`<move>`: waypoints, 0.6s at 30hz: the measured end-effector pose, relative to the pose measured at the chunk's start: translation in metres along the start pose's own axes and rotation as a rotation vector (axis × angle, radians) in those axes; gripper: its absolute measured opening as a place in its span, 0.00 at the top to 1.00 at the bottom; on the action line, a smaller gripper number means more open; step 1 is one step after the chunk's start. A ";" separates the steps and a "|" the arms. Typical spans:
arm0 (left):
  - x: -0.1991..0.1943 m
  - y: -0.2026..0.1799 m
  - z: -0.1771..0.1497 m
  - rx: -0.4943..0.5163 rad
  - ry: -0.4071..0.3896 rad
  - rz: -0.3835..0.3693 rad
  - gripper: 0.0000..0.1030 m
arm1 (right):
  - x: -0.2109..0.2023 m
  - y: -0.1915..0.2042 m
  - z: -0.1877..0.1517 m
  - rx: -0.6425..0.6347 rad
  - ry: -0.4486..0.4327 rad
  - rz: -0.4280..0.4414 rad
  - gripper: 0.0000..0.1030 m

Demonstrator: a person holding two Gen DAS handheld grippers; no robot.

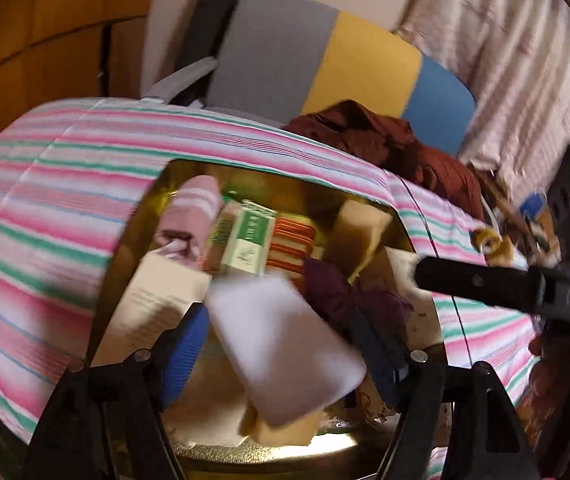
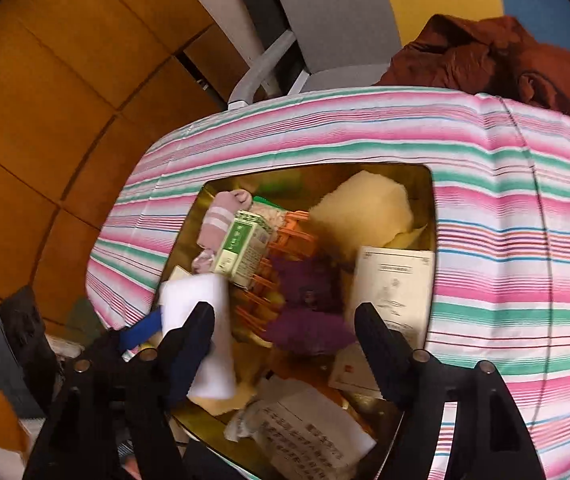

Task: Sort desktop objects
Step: 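Carry purple cloth and white sponge over the gold tray and release both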

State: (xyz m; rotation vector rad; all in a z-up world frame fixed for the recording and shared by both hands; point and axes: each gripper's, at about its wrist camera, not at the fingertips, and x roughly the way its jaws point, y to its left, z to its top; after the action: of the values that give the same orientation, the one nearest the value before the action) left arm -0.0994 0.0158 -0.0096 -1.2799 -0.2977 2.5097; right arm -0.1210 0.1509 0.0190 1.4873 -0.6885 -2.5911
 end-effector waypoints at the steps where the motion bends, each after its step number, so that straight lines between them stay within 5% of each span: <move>1: -0.003 0.003 0.000 -0.019 -0.009 -0.003 0.27 | -0.002 -0.001 -0.001 -0.003 -0.006 -0.009 0.29; 10: -0.012 0.017 -0.002 -0.147 -0.033 0.024 0.27 | -0.033 -0.019 -0.013 0.023 -0.056 -0.005 0.29; 16: -0.001 0.001 -0.009 -0.078 0.004 0.041 0.27 | -0.050 -0.040 -0.022 0.037 -0.076 -0.017 0.27; 18: 0.005 -0.004 -0.012 -0.067 0.016 0.010 0.34 | -0.055 -0.053 -0.024 0.056 -0.080 -0.027 0.27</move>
State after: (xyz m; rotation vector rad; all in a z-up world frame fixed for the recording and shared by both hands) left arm -0.0914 0.0216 -0.0188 -1.3288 -0.3762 2.5162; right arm -0.0636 0.2051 0.0306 1.4241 -0.7602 -2.6855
